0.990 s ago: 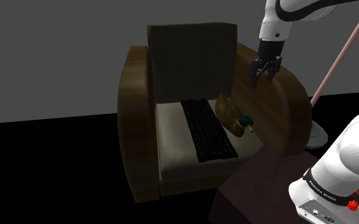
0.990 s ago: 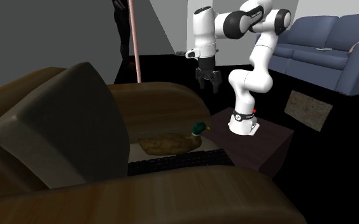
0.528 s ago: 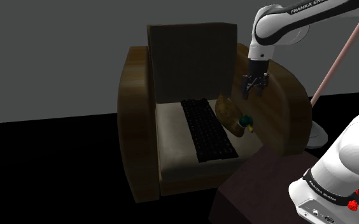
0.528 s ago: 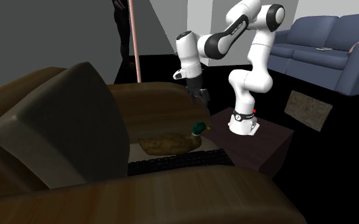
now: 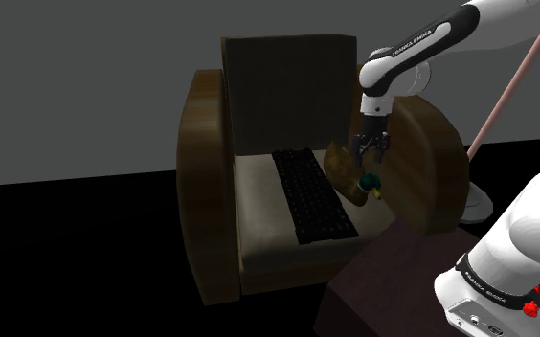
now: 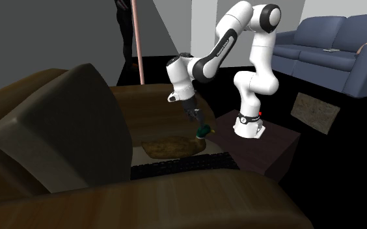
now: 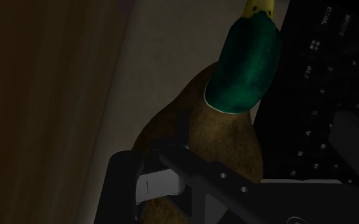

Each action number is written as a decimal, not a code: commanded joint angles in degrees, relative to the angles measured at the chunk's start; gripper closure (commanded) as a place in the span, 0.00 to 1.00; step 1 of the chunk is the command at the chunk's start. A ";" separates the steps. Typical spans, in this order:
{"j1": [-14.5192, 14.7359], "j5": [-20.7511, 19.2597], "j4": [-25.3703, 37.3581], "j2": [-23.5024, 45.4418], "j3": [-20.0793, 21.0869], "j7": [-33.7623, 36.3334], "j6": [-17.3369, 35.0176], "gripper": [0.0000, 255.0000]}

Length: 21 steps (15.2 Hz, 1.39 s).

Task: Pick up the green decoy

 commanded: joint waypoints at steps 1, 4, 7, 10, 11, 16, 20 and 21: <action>0.00 0.51 -0.27 1.34 -0.11 -0.59 1.34 0.00; 0.06 1.17 -1.00 3.09 -0.13 -1.33 3.69 0.00; 0.11 1.82 -1.54 4.68 -0.11 -2.02 5.70 0.00; 0.11 1.76 -1.54 4.50 -0.11 -1.93 5.54 1.00; 0.11 1.76 -1.54 4.49 -0.11 -1.93 5.53 1.00; 0.11 1.75 -1.55 4.48 -0.11 -1.93 5.53 1.00; 0.07 1.31 -1.13 3.44 -0.13 -1.48 4.14 1.00; 0.06 1.07 -0.91 2.83 -0.13 -1.23 3.36 1.00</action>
